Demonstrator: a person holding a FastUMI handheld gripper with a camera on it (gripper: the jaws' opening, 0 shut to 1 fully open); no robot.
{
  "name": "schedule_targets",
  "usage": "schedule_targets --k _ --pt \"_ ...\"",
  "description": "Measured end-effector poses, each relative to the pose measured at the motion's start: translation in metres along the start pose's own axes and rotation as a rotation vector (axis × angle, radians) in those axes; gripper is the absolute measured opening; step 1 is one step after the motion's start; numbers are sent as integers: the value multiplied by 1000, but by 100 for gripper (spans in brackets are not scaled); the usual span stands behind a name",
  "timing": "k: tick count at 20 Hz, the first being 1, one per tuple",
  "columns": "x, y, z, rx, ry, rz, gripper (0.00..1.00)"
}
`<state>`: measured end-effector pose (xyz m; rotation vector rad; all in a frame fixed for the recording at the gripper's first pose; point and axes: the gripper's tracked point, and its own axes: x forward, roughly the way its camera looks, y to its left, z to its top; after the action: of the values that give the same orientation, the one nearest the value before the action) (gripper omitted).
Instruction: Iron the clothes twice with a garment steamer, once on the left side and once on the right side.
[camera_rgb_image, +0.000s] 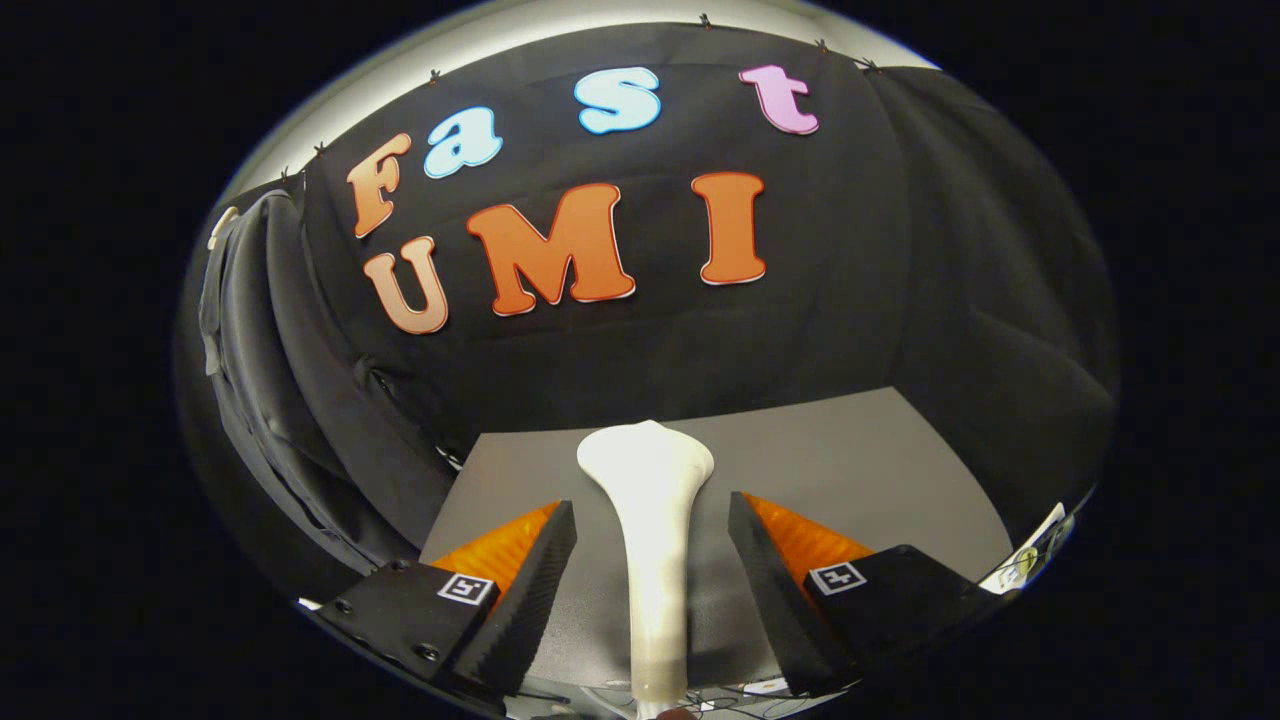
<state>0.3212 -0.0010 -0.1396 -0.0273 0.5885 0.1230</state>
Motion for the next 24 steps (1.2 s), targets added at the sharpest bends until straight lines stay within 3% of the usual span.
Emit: schedule_targets --k 9,14,17,24 --pt "44 -20 -32 57 140 10 96" --pt "52 -10 -40 75 188 53 83" --pt "57 -7 -46 86 212 60 70" --pt "57 -6 -45 106 205 35 58"
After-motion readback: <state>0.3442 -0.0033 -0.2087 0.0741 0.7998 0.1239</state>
